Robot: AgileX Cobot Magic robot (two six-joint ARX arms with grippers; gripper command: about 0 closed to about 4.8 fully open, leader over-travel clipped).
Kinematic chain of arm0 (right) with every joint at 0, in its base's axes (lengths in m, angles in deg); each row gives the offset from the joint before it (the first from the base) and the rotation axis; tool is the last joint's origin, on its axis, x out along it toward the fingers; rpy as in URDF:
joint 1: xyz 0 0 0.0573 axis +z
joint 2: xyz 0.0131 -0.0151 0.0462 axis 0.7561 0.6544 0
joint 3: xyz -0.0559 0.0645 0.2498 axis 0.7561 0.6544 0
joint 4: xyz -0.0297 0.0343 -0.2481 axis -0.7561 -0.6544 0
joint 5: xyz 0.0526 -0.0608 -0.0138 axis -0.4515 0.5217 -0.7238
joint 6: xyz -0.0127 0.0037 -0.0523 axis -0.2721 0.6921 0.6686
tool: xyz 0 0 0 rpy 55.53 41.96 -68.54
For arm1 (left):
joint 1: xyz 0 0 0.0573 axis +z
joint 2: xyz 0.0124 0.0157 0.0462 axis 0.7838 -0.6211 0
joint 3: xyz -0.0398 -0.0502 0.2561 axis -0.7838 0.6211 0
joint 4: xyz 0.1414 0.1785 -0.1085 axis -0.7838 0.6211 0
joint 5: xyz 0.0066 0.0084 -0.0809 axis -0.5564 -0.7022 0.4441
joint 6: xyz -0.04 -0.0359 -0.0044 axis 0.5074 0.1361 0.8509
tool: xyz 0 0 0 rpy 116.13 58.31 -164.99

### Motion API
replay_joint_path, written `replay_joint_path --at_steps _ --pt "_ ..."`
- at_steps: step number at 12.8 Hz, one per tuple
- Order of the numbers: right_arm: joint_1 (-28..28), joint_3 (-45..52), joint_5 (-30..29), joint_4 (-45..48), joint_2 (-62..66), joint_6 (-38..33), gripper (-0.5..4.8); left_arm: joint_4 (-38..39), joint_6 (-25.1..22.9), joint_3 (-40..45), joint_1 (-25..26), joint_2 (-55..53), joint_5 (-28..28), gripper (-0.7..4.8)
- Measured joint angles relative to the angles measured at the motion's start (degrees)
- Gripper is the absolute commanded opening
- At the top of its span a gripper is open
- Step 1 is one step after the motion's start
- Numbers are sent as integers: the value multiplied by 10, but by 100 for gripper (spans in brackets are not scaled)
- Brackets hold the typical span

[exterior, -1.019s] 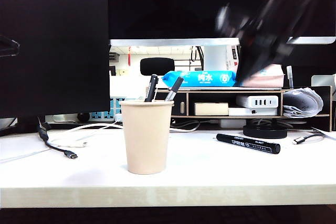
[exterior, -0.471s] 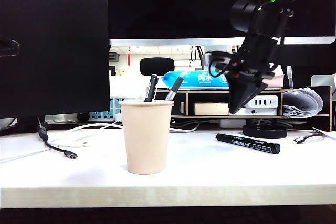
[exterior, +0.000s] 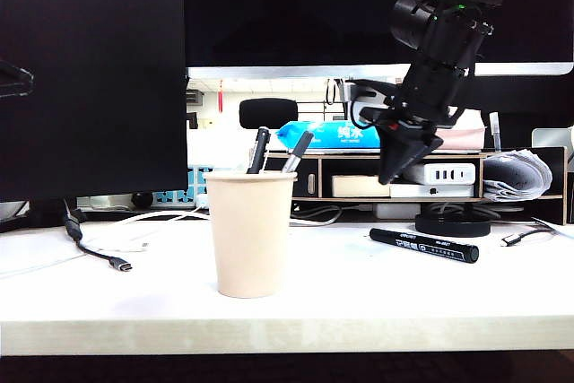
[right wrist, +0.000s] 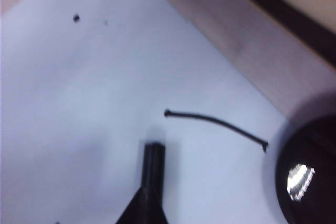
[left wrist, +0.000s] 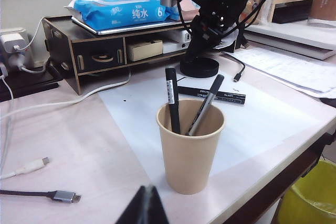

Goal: Pick up the marker and insert it into the paper cup.

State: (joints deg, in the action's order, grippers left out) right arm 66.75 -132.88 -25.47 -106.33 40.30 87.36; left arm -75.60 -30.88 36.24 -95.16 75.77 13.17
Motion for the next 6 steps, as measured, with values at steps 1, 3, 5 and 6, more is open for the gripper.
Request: replay_joint_path --at_steps 1,3,5,6 --pt "0 0 -11 0 0 1 117 0 0 0 -1 0 0 -4" --pt "0 -1 -15 0 4 2 117 0 0 0 -6 0 1 -4" --pt "0 -2 -21 0 19 2 117 0 0 0 -6 0 0 -4" --pt "0 -2 -21 0 28 2 117 0 0 0 -6 0 0 -4"
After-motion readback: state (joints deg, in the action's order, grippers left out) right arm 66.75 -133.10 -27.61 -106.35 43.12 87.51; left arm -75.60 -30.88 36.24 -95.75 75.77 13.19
